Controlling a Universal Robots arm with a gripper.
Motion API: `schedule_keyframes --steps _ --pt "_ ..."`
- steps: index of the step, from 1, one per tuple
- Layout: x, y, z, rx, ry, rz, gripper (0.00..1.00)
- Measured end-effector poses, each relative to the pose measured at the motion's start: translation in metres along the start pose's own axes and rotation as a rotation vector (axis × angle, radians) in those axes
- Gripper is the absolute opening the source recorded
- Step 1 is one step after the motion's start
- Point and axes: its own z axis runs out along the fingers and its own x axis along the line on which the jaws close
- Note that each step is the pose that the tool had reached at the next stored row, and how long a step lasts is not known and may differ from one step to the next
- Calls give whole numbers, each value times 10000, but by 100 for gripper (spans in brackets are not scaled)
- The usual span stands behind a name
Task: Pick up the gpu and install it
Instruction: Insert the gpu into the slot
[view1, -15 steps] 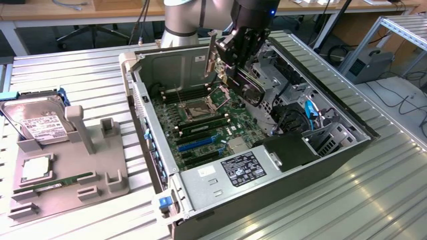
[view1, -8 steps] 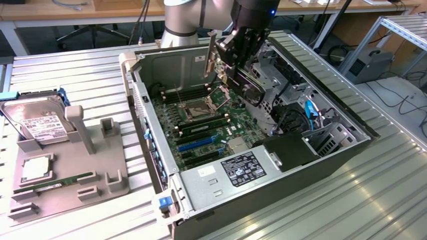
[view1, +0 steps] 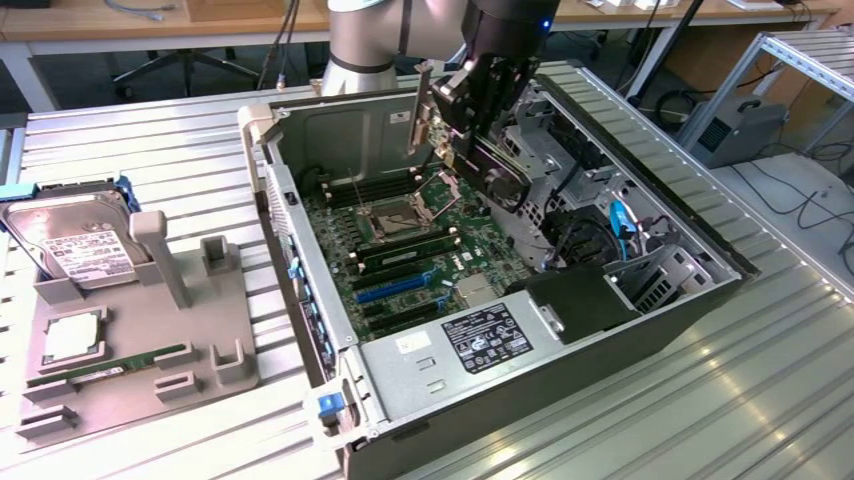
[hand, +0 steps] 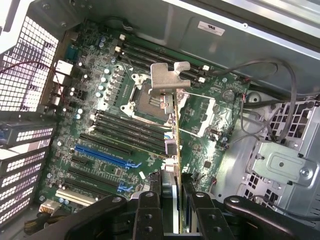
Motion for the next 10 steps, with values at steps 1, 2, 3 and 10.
schedule_keyframes --steps 1,2,3,10 --pt "0 0 0 0 0 -18 27" --pt "0 0 0 0 1 -32 27" --pt "0 0 0 -1 1 -46 27" --pt "0 0 0 -4 4 -158 27"
